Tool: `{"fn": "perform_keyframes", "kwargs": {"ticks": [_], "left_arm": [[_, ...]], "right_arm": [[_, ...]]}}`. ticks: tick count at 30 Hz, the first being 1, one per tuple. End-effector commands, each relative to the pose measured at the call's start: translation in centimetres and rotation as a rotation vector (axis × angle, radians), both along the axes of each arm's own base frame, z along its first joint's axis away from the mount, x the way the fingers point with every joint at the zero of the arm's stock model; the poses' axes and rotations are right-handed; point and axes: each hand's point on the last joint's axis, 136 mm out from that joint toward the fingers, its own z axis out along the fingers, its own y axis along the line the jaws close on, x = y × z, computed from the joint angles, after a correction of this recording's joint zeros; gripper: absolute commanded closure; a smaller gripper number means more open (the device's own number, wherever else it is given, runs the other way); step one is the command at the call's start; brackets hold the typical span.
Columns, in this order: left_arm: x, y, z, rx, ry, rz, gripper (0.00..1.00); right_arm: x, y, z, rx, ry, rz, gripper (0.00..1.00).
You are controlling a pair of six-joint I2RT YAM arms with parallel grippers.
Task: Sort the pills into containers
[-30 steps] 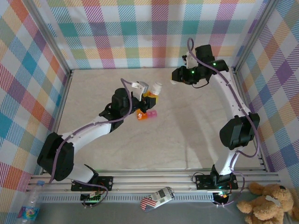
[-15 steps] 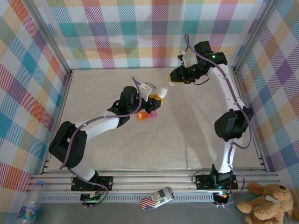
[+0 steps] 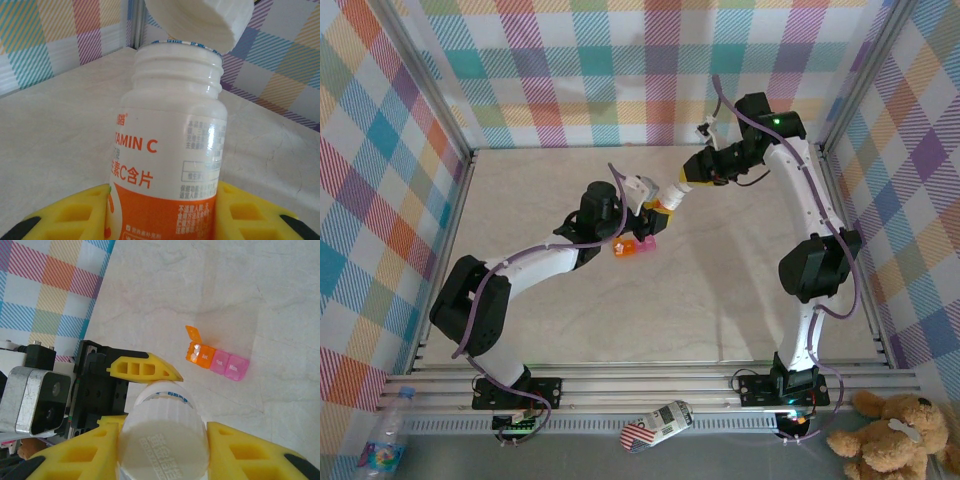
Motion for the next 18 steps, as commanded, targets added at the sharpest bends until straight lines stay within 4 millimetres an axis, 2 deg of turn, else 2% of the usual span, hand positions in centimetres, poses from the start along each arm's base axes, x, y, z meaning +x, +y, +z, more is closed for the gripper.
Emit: {"fn": "perform_keyframes", "kwargs": {"ticks": [1, 18], "left_arm": [[0.2, -0.6, 2.5, -0.03, -0.072, -0.034, 1.0], [-0.5, -0.5, 4.1, -0.02, -0.12, -0.07, 1.0]], "right_arm": [[-0.5, 0.3, -0.2, 0.029, 0.026, 0.031, 0.6], [-0.8, 0.8, -2.0, 0.05, 0.074, 0.087, 0.62]]}}
